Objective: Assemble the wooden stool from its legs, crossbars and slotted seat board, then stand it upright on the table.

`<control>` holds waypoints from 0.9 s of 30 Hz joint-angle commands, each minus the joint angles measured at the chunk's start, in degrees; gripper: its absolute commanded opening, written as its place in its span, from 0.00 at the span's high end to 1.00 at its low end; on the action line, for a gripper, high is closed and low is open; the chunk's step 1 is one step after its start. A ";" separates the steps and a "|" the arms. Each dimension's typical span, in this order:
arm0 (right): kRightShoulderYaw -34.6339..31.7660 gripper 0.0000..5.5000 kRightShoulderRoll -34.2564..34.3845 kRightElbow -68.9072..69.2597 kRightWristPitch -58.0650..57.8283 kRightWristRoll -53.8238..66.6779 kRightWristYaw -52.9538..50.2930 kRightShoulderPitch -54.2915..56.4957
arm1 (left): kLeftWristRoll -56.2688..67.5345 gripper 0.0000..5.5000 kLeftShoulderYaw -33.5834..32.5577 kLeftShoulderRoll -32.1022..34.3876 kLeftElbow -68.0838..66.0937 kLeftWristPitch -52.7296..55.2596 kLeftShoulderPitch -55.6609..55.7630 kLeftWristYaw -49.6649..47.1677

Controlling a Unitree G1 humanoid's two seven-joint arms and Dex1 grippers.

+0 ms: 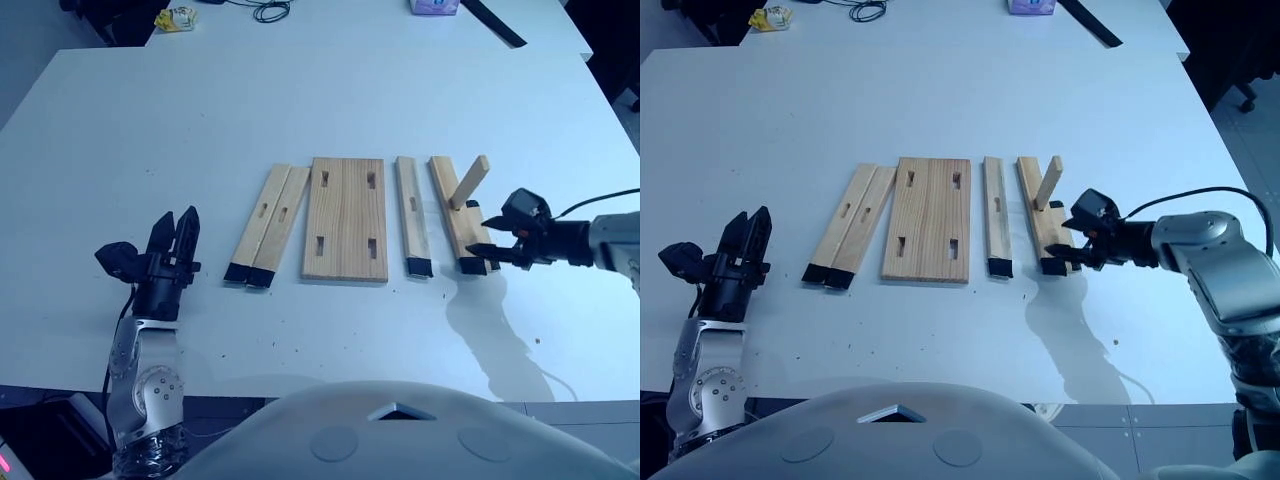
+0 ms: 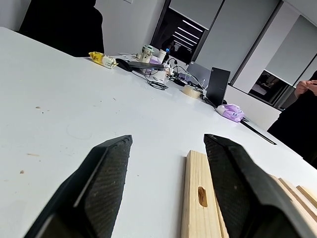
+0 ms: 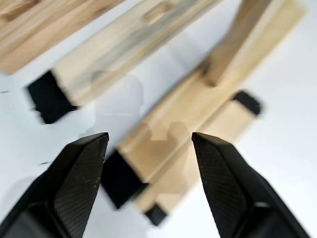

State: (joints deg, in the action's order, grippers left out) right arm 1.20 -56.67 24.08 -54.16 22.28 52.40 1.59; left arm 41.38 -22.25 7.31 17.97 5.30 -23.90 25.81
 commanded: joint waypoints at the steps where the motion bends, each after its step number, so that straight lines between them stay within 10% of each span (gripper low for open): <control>1: -3.80 0.43 5.19 1.93 -5.64 0.91 -7.47 -0.25 | 0.06 0.51 -0.35 0.73 0.55 0.59 -0.26 -0.29; 27: -2.59 0.43 41.24 7.91 -20.10 -9.79 -48.48 -4.51 | 1.52 0.51 -0.61 8.21 -3.10 8.52 8.54 1.04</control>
State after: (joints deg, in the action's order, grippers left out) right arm -2.25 -16.33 33.51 -73.75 13.61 5.29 -2.11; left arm 42.72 -22.91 14.15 15.48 12.75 -16.73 26.41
